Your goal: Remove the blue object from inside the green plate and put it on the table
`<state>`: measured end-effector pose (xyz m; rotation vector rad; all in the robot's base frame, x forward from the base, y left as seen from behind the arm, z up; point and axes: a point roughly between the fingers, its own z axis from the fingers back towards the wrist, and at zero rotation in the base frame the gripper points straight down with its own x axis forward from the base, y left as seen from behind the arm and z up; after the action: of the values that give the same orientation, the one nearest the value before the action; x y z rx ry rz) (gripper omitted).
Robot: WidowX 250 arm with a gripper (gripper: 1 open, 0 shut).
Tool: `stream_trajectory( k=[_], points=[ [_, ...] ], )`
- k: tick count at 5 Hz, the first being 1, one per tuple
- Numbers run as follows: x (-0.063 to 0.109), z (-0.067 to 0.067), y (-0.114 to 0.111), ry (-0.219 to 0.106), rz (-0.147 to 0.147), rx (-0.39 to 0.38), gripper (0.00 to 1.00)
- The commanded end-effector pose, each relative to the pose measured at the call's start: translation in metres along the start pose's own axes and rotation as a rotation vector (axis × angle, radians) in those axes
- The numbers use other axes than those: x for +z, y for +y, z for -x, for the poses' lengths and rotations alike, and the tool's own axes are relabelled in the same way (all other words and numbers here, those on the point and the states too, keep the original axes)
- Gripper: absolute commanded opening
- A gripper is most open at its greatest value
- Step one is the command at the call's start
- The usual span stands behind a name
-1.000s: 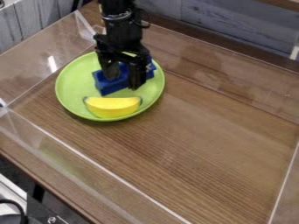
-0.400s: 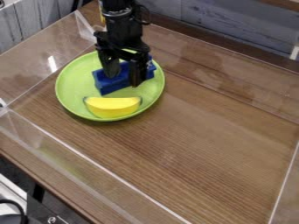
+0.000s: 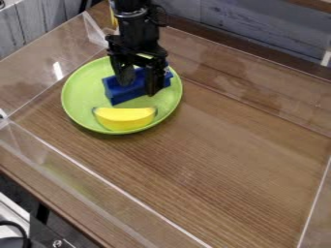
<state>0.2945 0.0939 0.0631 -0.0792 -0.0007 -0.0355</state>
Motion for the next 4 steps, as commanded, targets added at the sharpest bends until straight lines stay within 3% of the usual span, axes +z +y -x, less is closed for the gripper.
stream_trajectory(
  k=[1,4],
  points=[
    [0.008,-0.010,0.005,-0.046,-0.021,0.002,1.00],
    [-0.006,-0.015,0.009,-0.054,-0.027,0.010,1.00]
  ],
)
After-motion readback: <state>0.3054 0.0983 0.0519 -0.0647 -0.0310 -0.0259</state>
